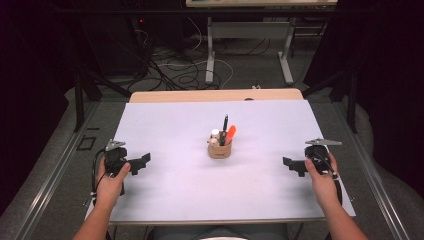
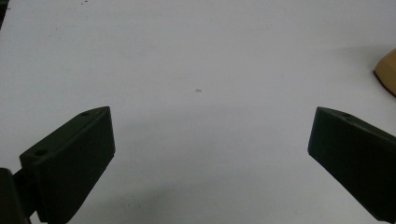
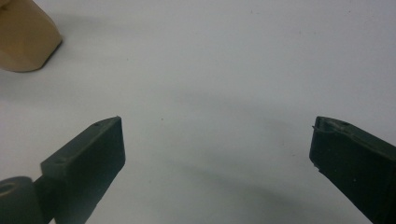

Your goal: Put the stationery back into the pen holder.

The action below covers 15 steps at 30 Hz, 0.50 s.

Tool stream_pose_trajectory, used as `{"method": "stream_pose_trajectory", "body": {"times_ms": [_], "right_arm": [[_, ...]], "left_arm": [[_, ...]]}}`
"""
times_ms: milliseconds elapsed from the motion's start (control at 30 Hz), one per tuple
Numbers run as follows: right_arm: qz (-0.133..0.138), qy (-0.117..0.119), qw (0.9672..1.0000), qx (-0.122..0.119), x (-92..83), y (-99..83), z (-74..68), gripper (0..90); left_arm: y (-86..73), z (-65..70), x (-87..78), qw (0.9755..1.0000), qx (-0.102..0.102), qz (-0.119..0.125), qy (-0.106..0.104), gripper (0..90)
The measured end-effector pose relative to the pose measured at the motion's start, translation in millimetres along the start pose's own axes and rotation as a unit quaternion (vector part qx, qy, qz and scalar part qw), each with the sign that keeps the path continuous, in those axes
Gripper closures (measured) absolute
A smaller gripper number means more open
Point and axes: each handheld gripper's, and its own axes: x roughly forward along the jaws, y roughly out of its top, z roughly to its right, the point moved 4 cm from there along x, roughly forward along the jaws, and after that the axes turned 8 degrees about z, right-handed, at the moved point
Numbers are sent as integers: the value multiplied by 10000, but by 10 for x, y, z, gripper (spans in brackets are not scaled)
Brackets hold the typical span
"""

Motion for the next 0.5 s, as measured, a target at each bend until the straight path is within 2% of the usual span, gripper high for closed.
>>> {"method": "stream_pose_trajectory", "body": {"times_ms": [100,500], "right_arm": [[-11,-7,10000,-14,15,-3,-8,34],[-29,-30,10000,30,28,-20,14,34]], "left_arm": [[-9,-32,-4,10000,-61,-28,43,7],[-5,-49,14,10000,-57,-19,55,8]]}}
